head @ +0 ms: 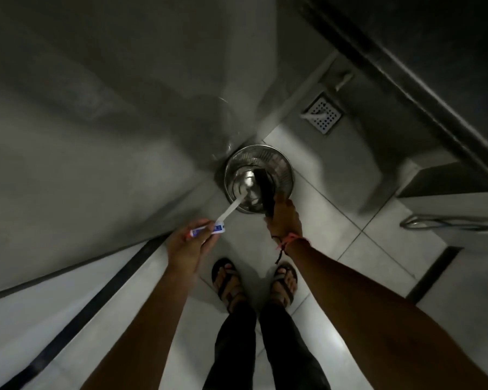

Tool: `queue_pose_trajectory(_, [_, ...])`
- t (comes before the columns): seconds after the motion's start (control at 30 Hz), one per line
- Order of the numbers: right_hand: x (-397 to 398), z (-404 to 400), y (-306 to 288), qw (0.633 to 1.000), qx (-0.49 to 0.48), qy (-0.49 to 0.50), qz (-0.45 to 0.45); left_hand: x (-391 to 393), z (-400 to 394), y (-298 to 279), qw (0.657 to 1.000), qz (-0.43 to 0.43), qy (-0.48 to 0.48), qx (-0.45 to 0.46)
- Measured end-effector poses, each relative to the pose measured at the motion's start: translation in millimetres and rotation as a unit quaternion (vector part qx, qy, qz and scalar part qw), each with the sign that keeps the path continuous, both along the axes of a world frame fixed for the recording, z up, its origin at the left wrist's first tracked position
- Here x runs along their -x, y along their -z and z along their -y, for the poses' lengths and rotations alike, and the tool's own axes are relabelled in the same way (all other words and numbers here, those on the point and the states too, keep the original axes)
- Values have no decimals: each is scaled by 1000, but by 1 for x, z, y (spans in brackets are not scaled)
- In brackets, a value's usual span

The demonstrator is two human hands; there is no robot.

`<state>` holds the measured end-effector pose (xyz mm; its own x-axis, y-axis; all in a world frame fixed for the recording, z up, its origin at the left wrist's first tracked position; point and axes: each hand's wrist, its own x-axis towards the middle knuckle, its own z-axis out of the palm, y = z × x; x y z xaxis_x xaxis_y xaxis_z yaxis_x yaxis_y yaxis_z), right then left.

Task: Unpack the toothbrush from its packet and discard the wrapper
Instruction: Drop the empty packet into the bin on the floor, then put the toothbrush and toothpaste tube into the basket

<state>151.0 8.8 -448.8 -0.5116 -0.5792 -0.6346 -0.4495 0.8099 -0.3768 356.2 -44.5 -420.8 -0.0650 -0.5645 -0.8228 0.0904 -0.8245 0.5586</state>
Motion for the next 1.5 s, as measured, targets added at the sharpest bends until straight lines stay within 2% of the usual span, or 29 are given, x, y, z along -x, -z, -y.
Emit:
queue_pose_trajectory(0.2, [3,-6,-5,1000,-11,-29,3,-9,13,6,996,36,77,26])
queue_pose_trajectory(0.27, [0,-17,-28,999,10,-46,-20,-11,14,-4,987,53,145,39])
queue_pose_trajectory(0.33, [-9,-30,-59,994,80,-67,-19,-10,12,-20,962,72,256,66])
queue_pose_trajectory(0.4, [-16,-46,-96,985,132,-108,27,-4,10,-48,931,64,352,78])
queue_pose_trajectory(0.47, [-23,-57,-133,976,134,-157,73,4,11,-81,906,57,413,75])
queue_pose_trajectory(0.57, [-27,-71,-192,976,115,-153,109,20,11,-140,892,6,447,64])
queue_pose_trajectory(0.67, [-26,-79,-249,975,138,-141,105,33,12,-195,870,-10,481,109])
queue_pose_trajectory(0.77, [-15,-92,-302,979,168,-73,91,58,17,-251,850,-47,502,151])
queue_pose_trajectory(0.83, [-7,-99,-328,980,185,-9,73,79,23,-285,839,-48,498,213])
queue_pose_trajectory(0.9, [2,-108,-355,982,176,56,35,103,30,-322,841,-64,473,254])
queue_pose_trajectory(0.97, [12,-115,-377,974,188,120,35,127,38,-358,843,-65,449,288])
queue_pose_trajectory(1.0, [13,-115,-388,960,209,172,68,137,44,-374,839,-63,441,313])
queue_pose_trajectory(1.1, [25,-127,-414,921,284,259,68,171,59,-415,818,-69,439,365])
queue_pose_trajectory(1.2, [42,-138,-430,861,351,351,108,201,68,-439,810,-82,455,360])
queue_pose_trajectory(1.27, [55,-147,-443,825,385,395,120,220,63,-447,790,-92,489,359])
queue_pose_trajectory(1.4, [84,-172,-458,810,400,427,55,254,33,-453,744,-86,548,372])
queue_pose_trajectory(1.5, [107,-191,-457,769,408,490,38,277,1,-446,705,-78,599,372])
